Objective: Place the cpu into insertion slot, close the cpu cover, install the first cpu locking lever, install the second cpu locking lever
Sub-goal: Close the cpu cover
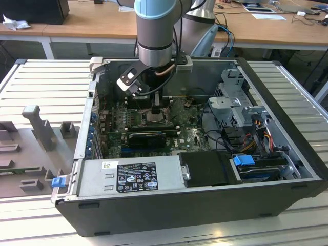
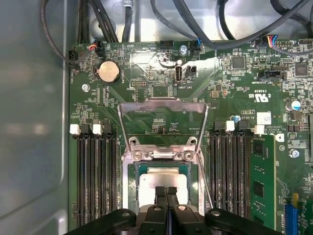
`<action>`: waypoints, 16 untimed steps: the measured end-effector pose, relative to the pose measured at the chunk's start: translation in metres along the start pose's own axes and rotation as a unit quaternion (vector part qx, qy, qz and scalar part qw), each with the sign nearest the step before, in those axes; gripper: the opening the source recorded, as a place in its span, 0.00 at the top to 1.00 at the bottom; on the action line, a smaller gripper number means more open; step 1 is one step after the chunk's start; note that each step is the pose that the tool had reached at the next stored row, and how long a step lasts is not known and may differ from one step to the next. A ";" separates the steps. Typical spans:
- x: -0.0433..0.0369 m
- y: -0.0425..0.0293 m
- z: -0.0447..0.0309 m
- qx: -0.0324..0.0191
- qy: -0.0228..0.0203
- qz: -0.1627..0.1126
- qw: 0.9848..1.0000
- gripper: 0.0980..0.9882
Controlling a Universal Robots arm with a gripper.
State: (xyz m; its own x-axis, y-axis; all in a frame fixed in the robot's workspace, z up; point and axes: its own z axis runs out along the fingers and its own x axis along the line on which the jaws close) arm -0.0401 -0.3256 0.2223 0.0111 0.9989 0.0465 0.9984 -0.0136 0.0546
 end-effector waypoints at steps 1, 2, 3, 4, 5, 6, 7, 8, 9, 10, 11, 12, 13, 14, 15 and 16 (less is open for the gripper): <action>0.0001 0.0001 -0.0018 0.000 0.000 0.000 1.000 0.99; 0.0001 0.0001 -0.0025 0.000 0.000 0.000 1.000 0.99; 0.0001 0.0006 -0.0026 0.000 0.000 0.000 1.000 0.99; -0.0007 0.0017 -0.0027 0.001 0.003 0.000 1.000 0.99; -0.0009 0.0030 -0.0026 0.002 0.003 0.000 1.000 0.99; -0.0011 0.0040 -0.0026 0.002 0.004 0.000 1.000 0.99; -0.0002 0.0044 -0.0080 0.002 0.004 0.000 1.000 0.99; 0.0012 0.0052 -0.0223 0.002 0.004 0.000 1.000 0.99; 0.0020 0.0060 -0.0384 0.002 0.004 0.000 1.000 0.99; 0.0021 0.0065 -0.0394 0.002 0.004 0.000 1.000 0.99; 0.0021 0.0096 -0.0394 0.002 0.004 0.000 1.000 0.99; 0.0021 0.0105 -0.0398 0.002 0.004 0.000 1.000 0.99; 0.0021 0.0105 -0.0409 0.002 0.004 0.000 1.000 0.99; 0.0023 0.0107 -0.0439 0.002 0.004 0.000 1.000 0.99; 0.0023 0.0108 -0.0450 0.002 0.004 0.000 1.000 0.99; 0.0024 0.0108 -0.0459 0.002 0.004 0.000 1.000 0.99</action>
State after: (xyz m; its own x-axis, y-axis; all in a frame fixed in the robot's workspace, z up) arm -0.0318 -0.3255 0.2687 0.0114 0.9985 0.0542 0.9986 -0.0142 0.0501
